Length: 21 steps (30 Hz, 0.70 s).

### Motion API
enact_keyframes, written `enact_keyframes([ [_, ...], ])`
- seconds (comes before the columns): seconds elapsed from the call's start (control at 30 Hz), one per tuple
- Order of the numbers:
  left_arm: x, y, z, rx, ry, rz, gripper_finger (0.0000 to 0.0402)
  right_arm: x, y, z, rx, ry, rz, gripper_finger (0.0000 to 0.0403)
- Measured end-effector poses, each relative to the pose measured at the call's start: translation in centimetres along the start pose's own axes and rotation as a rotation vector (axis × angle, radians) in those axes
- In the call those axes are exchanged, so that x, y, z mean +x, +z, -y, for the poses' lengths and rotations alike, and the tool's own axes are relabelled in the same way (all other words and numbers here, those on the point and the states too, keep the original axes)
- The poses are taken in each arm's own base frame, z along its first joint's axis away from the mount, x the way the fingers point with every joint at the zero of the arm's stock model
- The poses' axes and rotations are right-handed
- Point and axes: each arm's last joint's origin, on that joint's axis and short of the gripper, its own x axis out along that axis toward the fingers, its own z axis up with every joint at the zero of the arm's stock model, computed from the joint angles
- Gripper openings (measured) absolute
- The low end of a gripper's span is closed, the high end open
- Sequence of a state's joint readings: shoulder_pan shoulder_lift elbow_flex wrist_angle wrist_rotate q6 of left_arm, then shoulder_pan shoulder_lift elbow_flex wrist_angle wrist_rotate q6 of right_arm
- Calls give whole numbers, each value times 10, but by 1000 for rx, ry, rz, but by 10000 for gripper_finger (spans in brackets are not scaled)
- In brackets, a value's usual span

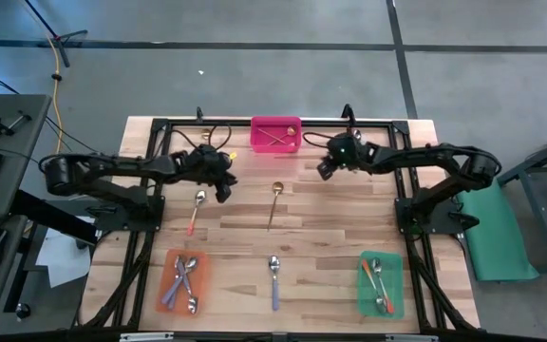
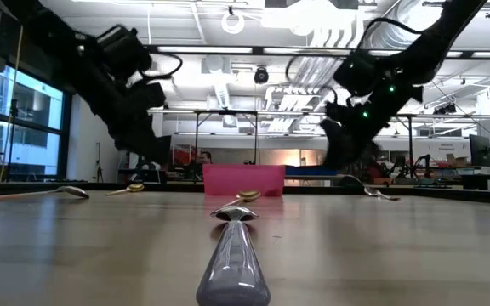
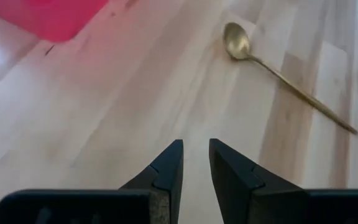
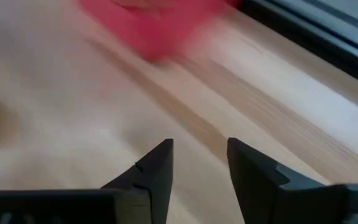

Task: Sort silverware by color (type)
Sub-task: Put the orange spoon into the green bin

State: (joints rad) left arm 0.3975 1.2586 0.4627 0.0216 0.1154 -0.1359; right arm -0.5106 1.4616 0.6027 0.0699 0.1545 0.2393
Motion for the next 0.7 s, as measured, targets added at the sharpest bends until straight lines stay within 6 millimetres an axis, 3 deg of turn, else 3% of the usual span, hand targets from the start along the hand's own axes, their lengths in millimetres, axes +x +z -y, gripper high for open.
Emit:
enact_keyframes([
  [0.1, -14, 6, 10, 28, 25, -68, 68, 0, 2, -5, -29, 164, 115, 113],
  [0.27, -42, 5, 32, -7, 124, -325, 66, 0, -5, -7, -57, 196, 161, 68],
  [0.43, -66, -7, 53, -144, 248, -556, 88, -1, -10, -14, -86, 217, 145, 49],
  [0.53, -71, -19, 61, -229, 282, -627, 111, -2, -12, -20, -131, 234, 147, 49],
  [0.7, -60, -34, 61, -295, 281, -601, 156, -4, -13, -27, -171, 258, 152, 49],
])
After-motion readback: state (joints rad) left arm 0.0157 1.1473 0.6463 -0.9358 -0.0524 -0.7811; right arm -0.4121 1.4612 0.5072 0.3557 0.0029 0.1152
